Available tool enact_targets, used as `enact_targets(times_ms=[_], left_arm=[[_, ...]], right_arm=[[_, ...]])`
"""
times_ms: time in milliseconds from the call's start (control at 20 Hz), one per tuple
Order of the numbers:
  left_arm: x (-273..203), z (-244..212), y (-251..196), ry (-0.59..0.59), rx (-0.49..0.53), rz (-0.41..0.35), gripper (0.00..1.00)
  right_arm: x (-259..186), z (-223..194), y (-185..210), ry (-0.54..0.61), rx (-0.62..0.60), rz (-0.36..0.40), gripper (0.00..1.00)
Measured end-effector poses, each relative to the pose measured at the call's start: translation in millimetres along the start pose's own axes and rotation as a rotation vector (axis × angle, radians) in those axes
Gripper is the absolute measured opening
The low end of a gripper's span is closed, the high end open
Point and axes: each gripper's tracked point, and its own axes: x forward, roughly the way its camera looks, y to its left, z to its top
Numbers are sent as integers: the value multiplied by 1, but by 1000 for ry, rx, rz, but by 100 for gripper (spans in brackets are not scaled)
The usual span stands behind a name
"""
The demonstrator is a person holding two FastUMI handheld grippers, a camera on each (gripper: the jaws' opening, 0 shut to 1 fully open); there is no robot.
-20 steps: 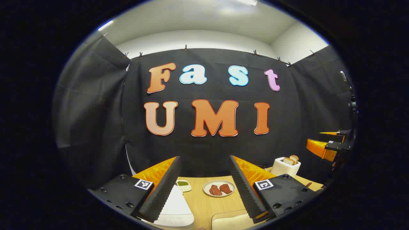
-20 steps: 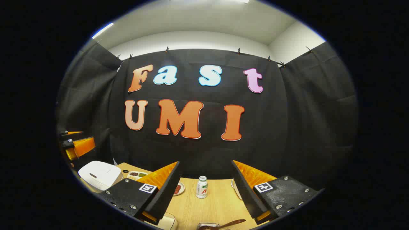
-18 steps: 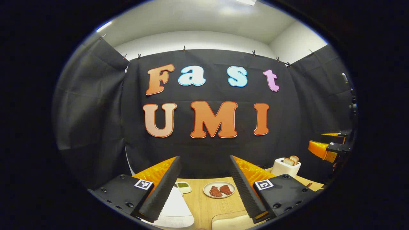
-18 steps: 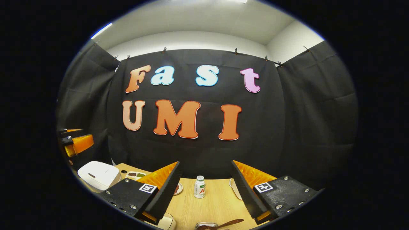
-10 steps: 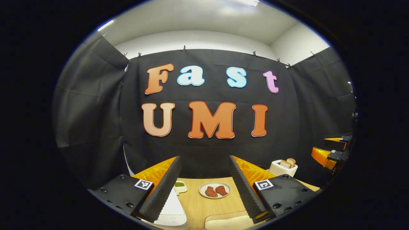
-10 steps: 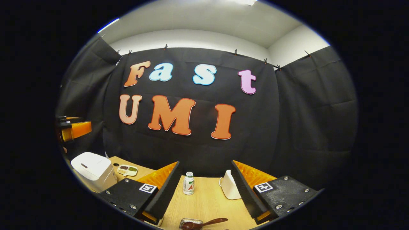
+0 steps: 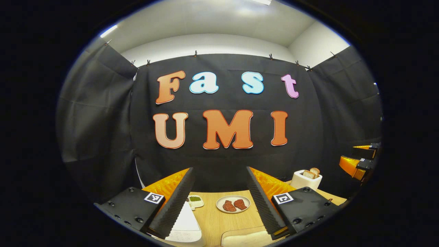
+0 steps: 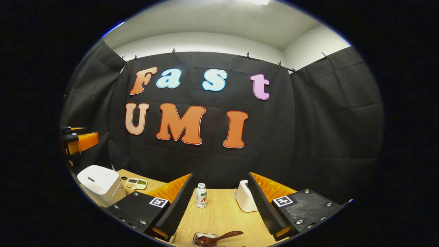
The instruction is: Close the left gripper, press the button to open the rice cooker; take a wooden spoon from the chopstick holder with the right hand, scoop a spoonful of rice and pour it into the rice cooker, then put the wooden spoon back into the chopstick holder.
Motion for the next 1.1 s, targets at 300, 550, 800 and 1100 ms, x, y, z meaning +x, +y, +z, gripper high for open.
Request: enact_targets(times_ms=[300,550,800,1100], left_arm=[[-2,4,4,-21,35,18,99],[3,-8,31,32,14,111,29],[13,-49,70,210,-19,166,5],[23,-114,140,534,-175,270,5]], right_arm=[[-3,-10,-5,26,5,-10,95],[-7,-18,-12,43,1,-24,95],[-9,-29,-17,66,5,-40,95],[-10,-42,-20,89,-20,-59,95]])
